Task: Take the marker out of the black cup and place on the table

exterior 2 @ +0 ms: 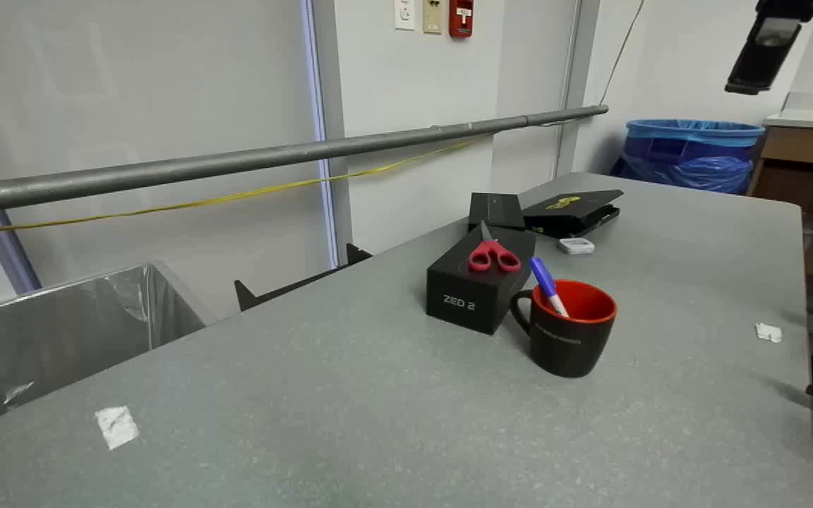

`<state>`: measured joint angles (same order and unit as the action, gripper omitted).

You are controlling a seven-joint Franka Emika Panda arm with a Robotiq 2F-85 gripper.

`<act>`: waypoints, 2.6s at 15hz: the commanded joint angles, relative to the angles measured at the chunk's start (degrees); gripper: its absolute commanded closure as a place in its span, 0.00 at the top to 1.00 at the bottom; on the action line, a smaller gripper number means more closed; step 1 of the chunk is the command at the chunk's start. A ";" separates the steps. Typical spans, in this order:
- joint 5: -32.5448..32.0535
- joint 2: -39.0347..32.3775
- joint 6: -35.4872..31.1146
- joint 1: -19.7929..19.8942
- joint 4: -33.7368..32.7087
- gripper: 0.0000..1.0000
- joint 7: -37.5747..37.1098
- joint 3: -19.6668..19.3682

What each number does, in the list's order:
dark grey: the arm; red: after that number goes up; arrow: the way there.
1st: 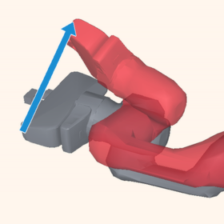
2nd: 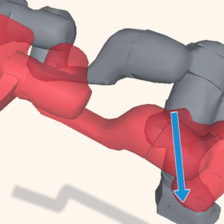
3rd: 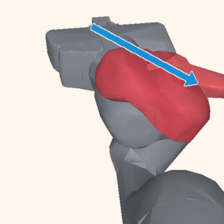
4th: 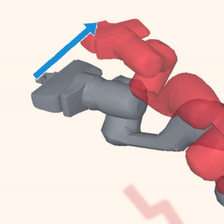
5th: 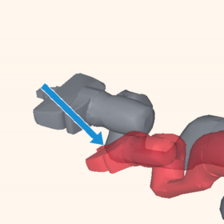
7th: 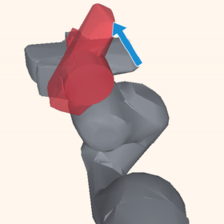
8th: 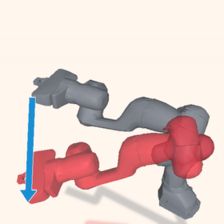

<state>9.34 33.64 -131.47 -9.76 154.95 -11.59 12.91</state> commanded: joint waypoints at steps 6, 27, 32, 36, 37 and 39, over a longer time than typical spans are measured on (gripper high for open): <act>-0.36 -0.03 0.12 -0.45 -0.09 1.00 -0.27 -0.46; -19.86 -31.07 -26.44 6.59 -4.97 1.00 -18.94 1.44; -23.44 -33.58 -27.66 8.97 -6.47 1.00 -22.54 3.53; -34.33 -36.90 -27.84 9.16 -8.98 1.00 -32.93 3.23; -37.05 -38.19 -28.08 8.98 -9.97 1.00 -35.48 2.95; -41.27 -40.96 -28.40 8.50 -12.16 1.00 -39.91 2.42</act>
<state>-25.53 -2.18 -158.09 -1.05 146.75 -44.68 16.16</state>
